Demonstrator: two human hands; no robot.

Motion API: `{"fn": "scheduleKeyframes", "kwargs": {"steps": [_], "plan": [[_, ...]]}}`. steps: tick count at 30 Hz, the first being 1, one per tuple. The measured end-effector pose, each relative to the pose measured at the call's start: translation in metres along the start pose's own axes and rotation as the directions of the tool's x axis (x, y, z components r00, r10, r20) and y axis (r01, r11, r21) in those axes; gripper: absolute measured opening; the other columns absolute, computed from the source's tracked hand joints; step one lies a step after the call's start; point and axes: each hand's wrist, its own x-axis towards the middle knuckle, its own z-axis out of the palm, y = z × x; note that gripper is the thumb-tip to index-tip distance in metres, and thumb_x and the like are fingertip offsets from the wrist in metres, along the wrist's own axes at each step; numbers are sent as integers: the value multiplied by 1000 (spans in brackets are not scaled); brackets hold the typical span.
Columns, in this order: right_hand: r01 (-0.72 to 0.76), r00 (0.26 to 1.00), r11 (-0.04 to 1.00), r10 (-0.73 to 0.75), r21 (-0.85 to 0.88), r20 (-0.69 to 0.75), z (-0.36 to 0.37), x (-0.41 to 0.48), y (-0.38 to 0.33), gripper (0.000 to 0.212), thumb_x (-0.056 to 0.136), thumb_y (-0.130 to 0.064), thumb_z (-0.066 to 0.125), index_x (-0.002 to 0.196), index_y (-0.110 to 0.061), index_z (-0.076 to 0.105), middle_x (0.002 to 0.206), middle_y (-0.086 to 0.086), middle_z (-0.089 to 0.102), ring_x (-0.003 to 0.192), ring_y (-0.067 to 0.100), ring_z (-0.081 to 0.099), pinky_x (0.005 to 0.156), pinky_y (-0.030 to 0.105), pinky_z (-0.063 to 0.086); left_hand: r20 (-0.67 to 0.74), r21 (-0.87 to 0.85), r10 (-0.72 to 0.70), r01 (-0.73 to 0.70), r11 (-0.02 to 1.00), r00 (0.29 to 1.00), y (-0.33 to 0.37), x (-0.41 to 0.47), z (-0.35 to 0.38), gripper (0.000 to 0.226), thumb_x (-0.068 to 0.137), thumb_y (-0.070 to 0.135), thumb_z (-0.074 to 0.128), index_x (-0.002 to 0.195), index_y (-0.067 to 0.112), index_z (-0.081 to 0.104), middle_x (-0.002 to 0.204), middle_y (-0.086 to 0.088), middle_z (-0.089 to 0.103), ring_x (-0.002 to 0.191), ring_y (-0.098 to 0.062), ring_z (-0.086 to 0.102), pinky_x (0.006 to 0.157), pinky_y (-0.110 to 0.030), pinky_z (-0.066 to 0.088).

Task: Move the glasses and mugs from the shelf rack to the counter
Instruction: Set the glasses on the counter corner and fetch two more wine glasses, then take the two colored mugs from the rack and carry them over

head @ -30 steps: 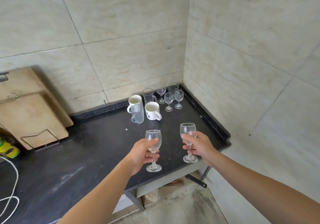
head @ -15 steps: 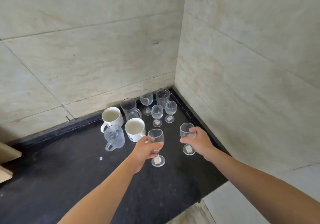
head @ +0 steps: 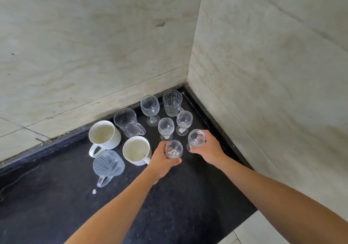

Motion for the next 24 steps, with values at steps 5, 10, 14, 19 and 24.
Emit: {"fn": "scheduleKeyframes", "kwargs": {"steps": [5, 10, 14, 19, 24], "plan": [[12, 1000, 1000, -12, 7, 5, 0, 3, 1, 67, 68, -10, 82, 127, -18, 52, 121, 3, 61, 108, 21, 59, 97, 43, 49, 9, 80, -21, 20, 997, 1000, -3, 7, 1, 64, 67, 16, 81, 121, 24, 47, 114, 1, 66, 104, -17, 64, 97, -42, 51], [-35, 999, 998, 37, -50, 37, -4, -6, 5, 71, 73, -12, 80, 135, -17, 45, 129, 7, 58, 114, 24, 58, 97, 41, 48, -37, 138, -26, 31, 990, 999, -3, -1, 3, 67, 69, 13, 82, 123, 23, 44, 115, -2, 63, 97, -15, 64, 82, -25, 53], [-90, 985, 967, 121, -236, 119, -14, -24, 15, 64, 83, -24, 72, 139, -14, 45, 132, 12, 58, 116, 26, 59, 94, 37, 50, -165, 240, -79, 117, 964, 983, -3, -29, 3, 51, 80, 20, 74, 123, 15, 48, 105, -5, 60, 92, -19, 60, 69, -21, 46], [157, 963, 869, -28, -470, 269, -13, -55, 11, 45, 87, -35, 64, 128, -18, 57, 117, 3, 66, 103, 22, 63, 88, 35, 51, -247, 295, -133, 205, 933, 960, -5, -87, 0, 34, 87, 24, 63, 119, 14, 57, 100, -6, 67, 93, -22, 64, 82, -28, 49], [484, 850, 691, -225, -537, 477, 11, -96, 5, 41, 90, -37, 57, 128, -22, 55, 122, 2, 65, 111, 27, 59, 90, 37, 47, -426, 290, -155, 296, 910, 891, -37, -172, 10, 28, 87, 22, 59, 113, 13, 60, 93, 0, 65, 90, -22, 60, 74, -26, 43]]}}
